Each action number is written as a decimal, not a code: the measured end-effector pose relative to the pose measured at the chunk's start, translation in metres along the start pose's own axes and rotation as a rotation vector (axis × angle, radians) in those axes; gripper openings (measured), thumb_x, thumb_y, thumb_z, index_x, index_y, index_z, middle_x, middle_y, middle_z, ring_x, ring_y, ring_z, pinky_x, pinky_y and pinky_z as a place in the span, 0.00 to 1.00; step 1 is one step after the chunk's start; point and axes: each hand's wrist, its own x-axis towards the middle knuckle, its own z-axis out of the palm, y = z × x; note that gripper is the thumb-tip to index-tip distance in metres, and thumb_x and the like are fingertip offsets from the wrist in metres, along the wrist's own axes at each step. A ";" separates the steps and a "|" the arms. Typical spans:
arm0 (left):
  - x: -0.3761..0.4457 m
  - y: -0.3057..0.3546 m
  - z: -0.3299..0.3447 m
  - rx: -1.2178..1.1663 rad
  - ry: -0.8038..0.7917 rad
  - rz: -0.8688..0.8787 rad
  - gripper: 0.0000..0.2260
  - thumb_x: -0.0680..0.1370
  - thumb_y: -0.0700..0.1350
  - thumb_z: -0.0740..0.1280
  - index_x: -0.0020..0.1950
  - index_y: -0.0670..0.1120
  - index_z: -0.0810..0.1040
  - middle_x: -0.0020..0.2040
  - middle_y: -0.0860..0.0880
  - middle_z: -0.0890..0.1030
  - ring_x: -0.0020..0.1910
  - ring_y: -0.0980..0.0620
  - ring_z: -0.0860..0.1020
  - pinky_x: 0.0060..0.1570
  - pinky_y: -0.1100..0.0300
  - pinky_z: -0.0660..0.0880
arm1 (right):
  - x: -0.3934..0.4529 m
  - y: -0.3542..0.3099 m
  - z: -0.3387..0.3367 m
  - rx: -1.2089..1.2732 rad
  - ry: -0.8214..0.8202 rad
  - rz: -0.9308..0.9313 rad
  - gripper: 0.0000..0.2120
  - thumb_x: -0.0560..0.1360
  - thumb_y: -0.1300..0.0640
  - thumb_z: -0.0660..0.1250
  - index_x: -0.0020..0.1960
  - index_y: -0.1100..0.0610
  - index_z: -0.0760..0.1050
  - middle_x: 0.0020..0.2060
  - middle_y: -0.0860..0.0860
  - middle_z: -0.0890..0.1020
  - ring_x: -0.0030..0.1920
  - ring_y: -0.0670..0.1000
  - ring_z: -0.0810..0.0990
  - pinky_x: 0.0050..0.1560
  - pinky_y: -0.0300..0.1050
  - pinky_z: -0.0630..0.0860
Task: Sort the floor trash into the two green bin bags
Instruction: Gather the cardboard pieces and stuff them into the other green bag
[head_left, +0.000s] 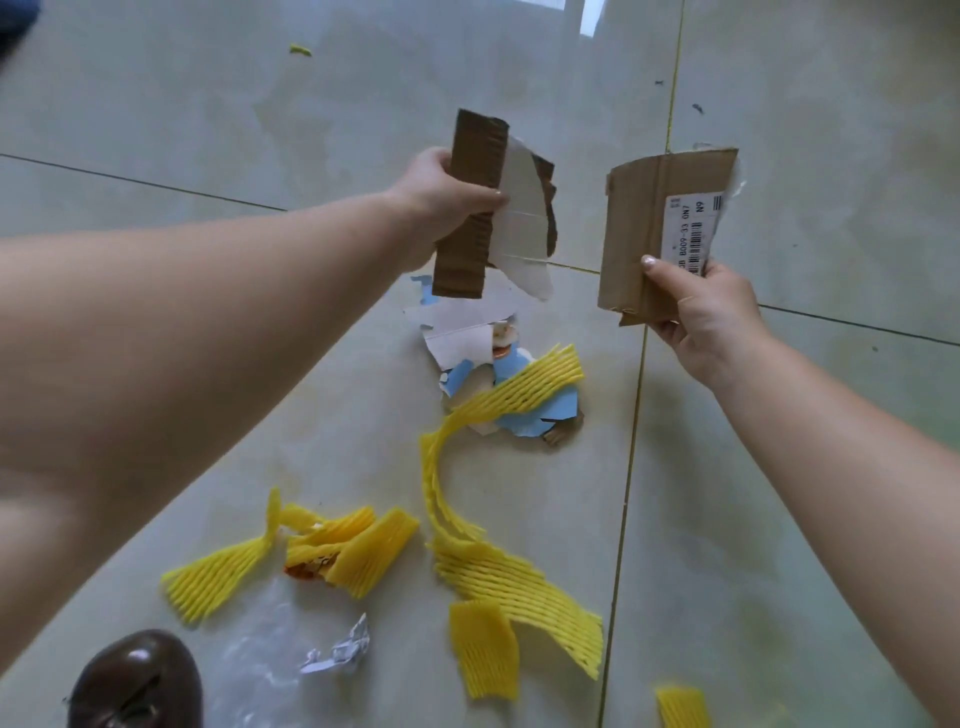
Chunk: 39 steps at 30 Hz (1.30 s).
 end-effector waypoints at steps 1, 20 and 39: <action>-0.005 -0.001 -0.011 -0.022 -0.004 -0.013 0.19 0.72 0.38 0.72 0.61 0.41 0.72 0.53 0.43 0.79 0.51 0.45 0.81 0.49 0.50 0.80 | -0.003 0.000 0.004 0.003 -0.017 0.015 0.06 0.74 0.62 0.67 0.44 0.52 0.74 0.43 0.48 0.81 0.44 0.48 0.81 0.52 0.48 0.78; -0.046 -0.069 -0.030 0.355 0.109 -0.087 0.13 0.72 0.43 0.72 0.54 0.48 0.75 0.53 0.44 0.80 0.54 0.44 0.79 0.56 0.49 0.77 | -0.037 0.035 0.044 -0.256 -0.246 0.203 0.09 0.76 0.54 0.65 0.56 0.51 0.73 0.51 0.52 0.81 0.47 0.51 0.82 0.39 0.46 0.80; -0.077 -0.101 -0.036 -0.044 0.336 -0.196 0.12 0.74 0.41 0.70 0.57 0.45 0.75 0.52 0.45 0.80 0.50 0.44 0.80 0.49 0.51 0.79 | -0.084 0.078 0.044 -0.985 -0.097 -0.083 0.18 0.70 0.46 0.71 0.56 0.54 0.76 0.54 0.52 0.82 0.55 0.56 0.79 0.54 0.50 0.76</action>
